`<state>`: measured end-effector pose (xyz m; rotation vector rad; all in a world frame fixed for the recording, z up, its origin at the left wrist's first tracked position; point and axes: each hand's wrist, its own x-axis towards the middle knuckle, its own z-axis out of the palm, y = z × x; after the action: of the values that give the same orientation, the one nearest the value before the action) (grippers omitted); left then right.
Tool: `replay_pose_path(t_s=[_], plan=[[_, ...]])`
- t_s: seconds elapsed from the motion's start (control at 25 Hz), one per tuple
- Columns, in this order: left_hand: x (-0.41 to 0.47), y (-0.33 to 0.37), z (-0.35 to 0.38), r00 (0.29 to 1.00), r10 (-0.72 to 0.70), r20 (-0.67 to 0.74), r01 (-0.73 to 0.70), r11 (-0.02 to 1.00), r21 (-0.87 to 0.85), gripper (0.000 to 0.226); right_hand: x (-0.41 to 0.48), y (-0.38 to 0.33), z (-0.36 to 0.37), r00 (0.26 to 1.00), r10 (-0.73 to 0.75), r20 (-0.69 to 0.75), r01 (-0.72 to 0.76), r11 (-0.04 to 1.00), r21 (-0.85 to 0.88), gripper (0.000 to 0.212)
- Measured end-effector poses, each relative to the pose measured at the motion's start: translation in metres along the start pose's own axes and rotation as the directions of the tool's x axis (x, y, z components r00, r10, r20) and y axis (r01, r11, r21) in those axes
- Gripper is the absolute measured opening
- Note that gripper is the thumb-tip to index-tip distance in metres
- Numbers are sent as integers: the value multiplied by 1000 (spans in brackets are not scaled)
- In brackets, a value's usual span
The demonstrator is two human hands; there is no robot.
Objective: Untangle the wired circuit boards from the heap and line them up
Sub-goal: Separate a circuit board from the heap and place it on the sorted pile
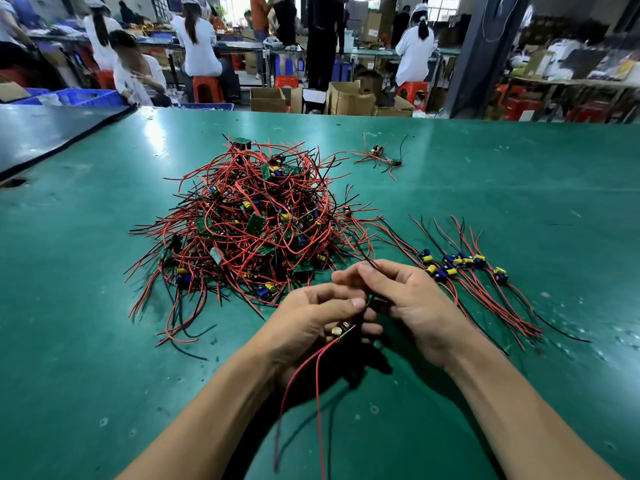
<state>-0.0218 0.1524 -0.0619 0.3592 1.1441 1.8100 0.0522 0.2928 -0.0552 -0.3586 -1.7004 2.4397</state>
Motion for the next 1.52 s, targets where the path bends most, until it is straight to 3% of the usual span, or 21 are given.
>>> replay_pose_path(t_s=[0.24,0.44,0.8,0.96,1.04,1.12,1.24,1.44,1.52], plan=[[2,-1,-1,985,111,-135,-107,994,38,15,5,3,-4,992,-30,-120,13,990,-137,35],[2,-1,-3,973,159,-168,-143,984,103,15,0,1,-5,998,-47,-37,42,991,-129,23],[0,2,0,997,-10,-77,16,996,87,10,4,-3,-8,992,-80,-102,71,994,-84,22],[3,-1,1,985,100,-139,-78,985,152,20,1,1,-9,999,-9,-43,2,987,-162,33],[3,-2,-1,970,159,-183,-128,977,170,17,1,4,-7,998,-51,-26,43,967,-250,31],[3,-4,-2,963,205,-177,-161,959,235,6,3,6,-6,994,-87,-60,72,971,-227,27],[3,-5,-3,965,215,-152,-164,943,289,18,3,5,-6,992,-71,-106,55,987,-149,21],[4,-1,-3,992,76,-99,-68,995,75,14,0,1,-5,996,16,-85,-23,996,-89,24],[4,-1,-4,996,58,-68,-52,995,82,7,0,0,-4,997,37,-72,-44,995,-94,26]])
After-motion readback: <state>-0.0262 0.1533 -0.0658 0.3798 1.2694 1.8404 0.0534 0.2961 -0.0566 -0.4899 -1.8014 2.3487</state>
